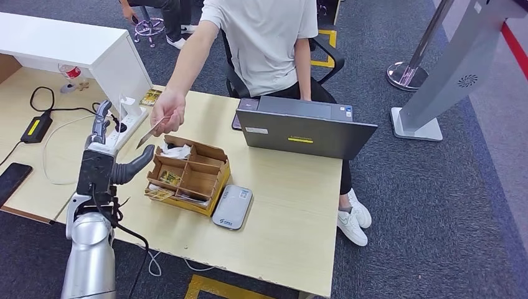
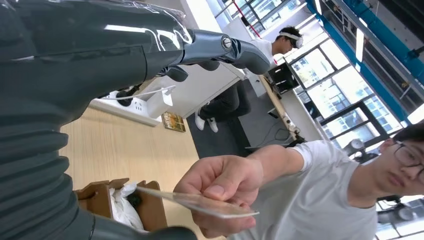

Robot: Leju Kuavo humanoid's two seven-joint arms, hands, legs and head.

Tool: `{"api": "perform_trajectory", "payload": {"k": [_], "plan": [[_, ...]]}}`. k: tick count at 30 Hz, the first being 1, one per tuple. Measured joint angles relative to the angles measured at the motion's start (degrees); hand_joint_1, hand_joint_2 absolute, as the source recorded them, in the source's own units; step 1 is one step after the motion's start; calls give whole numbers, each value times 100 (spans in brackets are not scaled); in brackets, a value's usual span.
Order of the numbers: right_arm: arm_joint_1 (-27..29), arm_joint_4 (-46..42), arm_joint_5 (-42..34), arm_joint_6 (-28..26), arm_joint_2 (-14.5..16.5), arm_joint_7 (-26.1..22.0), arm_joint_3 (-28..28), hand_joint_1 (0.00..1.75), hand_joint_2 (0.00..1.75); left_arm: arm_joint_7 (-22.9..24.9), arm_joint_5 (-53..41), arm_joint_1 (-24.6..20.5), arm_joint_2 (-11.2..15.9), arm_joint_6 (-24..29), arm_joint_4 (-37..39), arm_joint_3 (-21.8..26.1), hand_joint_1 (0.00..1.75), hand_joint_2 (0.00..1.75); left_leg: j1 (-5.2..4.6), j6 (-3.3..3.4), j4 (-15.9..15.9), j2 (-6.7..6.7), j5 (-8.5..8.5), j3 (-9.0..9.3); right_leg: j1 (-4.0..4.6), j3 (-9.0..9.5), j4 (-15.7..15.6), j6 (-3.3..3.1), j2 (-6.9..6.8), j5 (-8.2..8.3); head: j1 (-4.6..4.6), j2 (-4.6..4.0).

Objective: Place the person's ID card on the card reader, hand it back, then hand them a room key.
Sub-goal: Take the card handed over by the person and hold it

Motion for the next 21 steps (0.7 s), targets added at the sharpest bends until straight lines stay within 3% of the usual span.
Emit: {"api": "perform_trajectory", "payload": {"k": [2, 21], "plan": [[-13, 0, 51, 8, 10, 16, 1, 0, 0, 161, -325, -157, 68, 40, 138, -139, 175, 175, 0, 0, 0, 0, 0, 0, 0, 0, 0, 0, 0, 0, -1, 0], [-141, 9, 560, 61, 117, 162, 62, 0, 0, 1587, -3415, -1609, 766, 495, 1368, -1413, 175, 175, 0, 4, 1, 2, 5, -1, 0, 0, 2, -1, 2, 2, -1, 0]]}}
